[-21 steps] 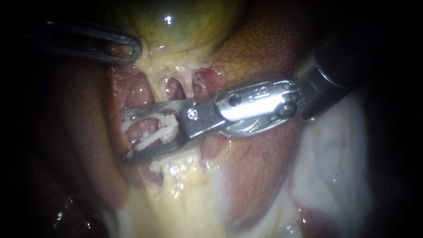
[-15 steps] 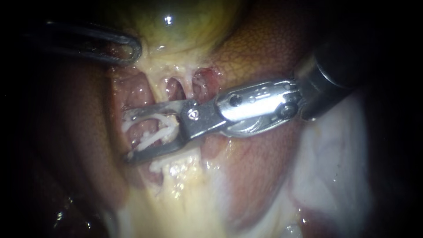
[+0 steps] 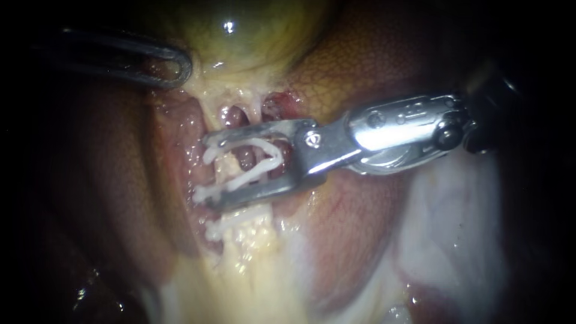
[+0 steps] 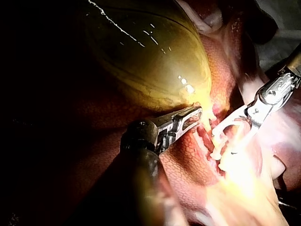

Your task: Clipping third clip left tube

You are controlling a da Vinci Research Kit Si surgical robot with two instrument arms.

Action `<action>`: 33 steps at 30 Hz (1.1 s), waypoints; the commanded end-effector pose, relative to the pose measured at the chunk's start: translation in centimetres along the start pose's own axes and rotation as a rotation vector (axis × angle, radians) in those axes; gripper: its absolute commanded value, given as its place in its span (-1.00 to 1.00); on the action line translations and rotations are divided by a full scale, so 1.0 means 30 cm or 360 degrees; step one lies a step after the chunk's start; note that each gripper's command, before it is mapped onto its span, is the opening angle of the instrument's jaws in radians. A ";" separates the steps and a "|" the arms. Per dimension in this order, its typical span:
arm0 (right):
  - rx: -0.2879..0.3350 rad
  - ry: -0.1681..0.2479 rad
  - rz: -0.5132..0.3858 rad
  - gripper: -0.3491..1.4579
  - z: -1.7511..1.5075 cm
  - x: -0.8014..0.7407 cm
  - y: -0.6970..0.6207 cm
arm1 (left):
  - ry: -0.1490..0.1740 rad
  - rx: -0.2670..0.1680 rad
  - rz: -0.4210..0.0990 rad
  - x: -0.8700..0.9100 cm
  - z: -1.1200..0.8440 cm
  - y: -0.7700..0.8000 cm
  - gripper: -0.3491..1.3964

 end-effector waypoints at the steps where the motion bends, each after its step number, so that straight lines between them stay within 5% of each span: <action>1: -0.0001 -0.0001 0.0009 -0.14 -0.001 -0.0006 0.0001 | 0.0000 0.0001 0.0000 0.0000 0.0000 0.0000 -1.00; 12: 0.0015 -0.0003 0.0116 -0.15 -0.008 -0.0092 0.0050 | 0.0000 0.0001 0.0000 0.0000 0.0000 0.0001 -1.00; 24: 0.0071 -0.0001 0.0296 -0.16 -0.003 -0.0203 0.0123 | 0.0000 0.0000 0.0000 0.0000 0.0000 0.0000 -1.00; 33: 0.0155 0.0129 0.0479 -0.16 0.000 -0.0221 0.0211 | 0.0000 0.0000 0.0000 0.0000 0.0000 0.0000 -1.00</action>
